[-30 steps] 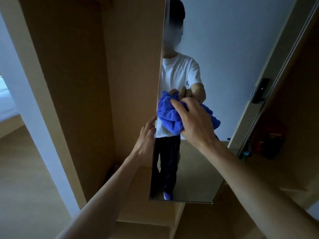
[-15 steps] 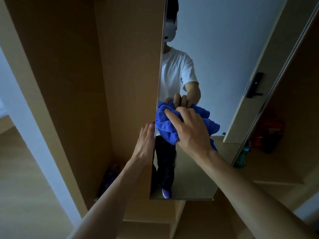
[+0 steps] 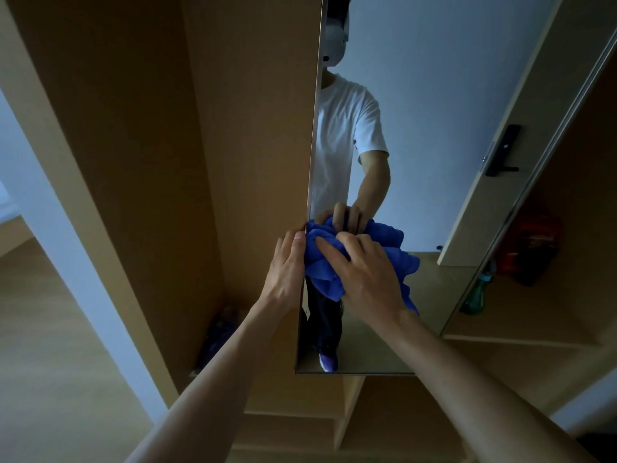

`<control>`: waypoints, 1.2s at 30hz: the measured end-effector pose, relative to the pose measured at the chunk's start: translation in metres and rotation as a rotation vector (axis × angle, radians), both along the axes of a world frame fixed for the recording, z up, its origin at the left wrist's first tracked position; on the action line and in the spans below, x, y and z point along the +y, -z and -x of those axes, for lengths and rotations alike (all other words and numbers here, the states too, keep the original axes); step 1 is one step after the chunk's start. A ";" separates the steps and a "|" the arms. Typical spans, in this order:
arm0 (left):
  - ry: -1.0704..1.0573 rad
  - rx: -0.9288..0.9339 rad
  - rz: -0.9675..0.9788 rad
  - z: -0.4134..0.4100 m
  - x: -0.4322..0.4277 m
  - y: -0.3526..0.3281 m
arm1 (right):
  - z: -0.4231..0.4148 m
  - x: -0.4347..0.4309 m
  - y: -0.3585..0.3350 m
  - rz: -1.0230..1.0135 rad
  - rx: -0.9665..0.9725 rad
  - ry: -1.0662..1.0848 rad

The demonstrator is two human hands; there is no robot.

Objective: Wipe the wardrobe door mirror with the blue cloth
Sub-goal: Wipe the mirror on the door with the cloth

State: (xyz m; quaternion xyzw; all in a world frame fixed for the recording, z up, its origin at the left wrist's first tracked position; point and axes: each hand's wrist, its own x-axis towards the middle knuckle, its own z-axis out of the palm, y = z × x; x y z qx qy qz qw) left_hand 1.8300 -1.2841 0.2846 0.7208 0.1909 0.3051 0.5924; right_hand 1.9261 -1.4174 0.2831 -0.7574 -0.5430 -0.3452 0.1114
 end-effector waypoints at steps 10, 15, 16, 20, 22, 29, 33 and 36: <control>0.015 0.032 0.060 0.001 -0.002 0.000 | 0.001 -0.002 0.006 0.104 0.008 0.010; 0.064 0.026 0.059 0.005 -0.002 0.001 | 0.004 -0.005 -0.024 0.036 0.056 -0.017; 0.075 0.030 0.054 0.006 -0.002 0.002 | 0.003 -0.005 -0.032 0.006 0.051 -0.013; 0.088 0.060 0.056 0.006 0.000 0.007 | -0.004 -0.006 -0.055 -0.083 0.006 0.012; 0.086 0.066 0.067 0.005 0.000 0.011 | -0.005 -0.006 -0.053 -0.103 -0.012 0.015; 0.050 0.012 0.128 0.000 -0.001 0.024 | -0.003 -0.003 -0.004 -0.056 -0.004 -0.014; 0.018 0.015 0.152 -0.003 0.000 0.028 | 0.001 -0.004 0.035 0.097 0.030 0.048; -0.005 0.042 0.132 -0.003 -0.001 0.030 | 0.001 -0.002 0.048 0.163 0.029 0.078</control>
